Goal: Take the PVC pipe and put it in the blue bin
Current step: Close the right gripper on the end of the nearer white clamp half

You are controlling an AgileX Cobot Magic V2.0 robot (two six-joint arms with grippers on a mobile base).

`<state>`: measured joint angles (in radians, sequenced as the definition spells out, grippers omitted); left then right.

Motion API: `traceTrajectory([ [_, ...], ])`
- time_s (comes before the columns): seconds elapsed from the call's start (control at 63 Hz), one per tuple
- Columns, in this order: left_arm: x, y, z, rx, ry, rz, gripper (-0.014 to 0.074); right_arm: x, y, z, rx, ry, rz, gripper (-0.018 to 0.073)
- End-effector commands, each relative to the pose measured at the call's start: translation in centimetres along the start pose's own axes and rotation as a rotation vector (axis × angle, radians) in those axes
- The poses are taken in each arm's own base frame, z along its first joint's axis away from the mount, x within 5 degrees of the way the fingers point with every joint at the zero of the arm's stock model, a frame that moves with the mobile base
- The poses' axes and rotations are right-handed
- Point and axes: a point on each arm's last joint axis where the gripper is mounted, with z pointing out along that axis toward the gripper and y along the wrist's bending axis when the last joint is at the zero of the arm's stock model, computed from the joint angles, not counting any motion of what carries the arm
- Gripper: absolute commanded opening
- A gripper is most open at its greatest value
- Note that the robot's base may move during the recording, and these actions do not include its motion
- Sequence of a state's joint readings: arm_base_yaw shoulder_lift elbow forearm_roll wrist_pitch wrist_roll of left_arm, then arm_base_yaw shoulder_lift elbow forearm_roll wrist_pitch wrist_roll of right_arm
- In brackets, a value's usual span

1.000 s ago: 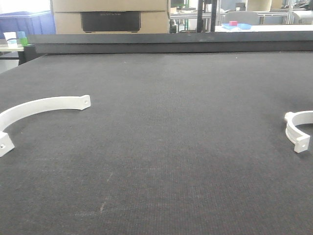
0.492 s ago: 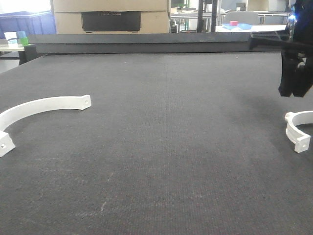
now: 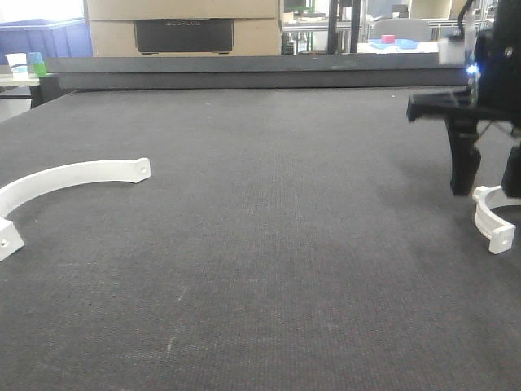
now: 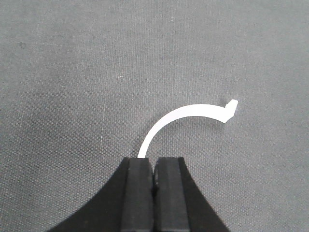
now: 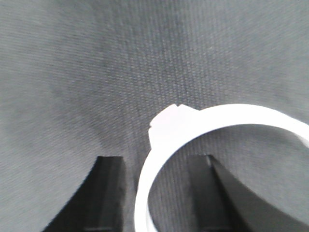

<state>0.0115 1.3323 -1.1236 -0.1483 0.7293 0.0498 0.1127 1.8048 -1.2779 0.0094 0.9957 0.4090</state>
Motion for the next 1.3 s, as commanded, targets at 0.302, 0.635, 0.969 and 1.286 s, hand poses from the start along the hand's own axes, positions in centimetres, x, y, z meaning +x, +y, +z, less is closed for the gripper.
traceTrajectory([
  [0.302, -0.4, 0.1, -0.2, 0.003, -0.023, -0.012, -0.0111, -0.1, 0.1, 1.0, 0.007, 0.039, 0.010, 0.0113],
  [0.635, -0.2, 0.1, 0.3, 0.002, -0.004, -0.014, -0.0111, 0.3, 0.0, 1.2, 0.030, 0.091, 0.000, -0.0167],
  [0.969, -1.0, -1.1, 1.1, 0.010, 0.113, 0.005, -0.0111, 1.3, 0.7, -6.0, -0.056, -0.106, -0.138, -0.0167],
  [1.286, -2.8, -1.5, 7.5, -0.040, 0.274, 0.080, -0.0111, 2.1, 0.3, -9.1, -0.081, -0.169, -0.141, -0.0167],
])
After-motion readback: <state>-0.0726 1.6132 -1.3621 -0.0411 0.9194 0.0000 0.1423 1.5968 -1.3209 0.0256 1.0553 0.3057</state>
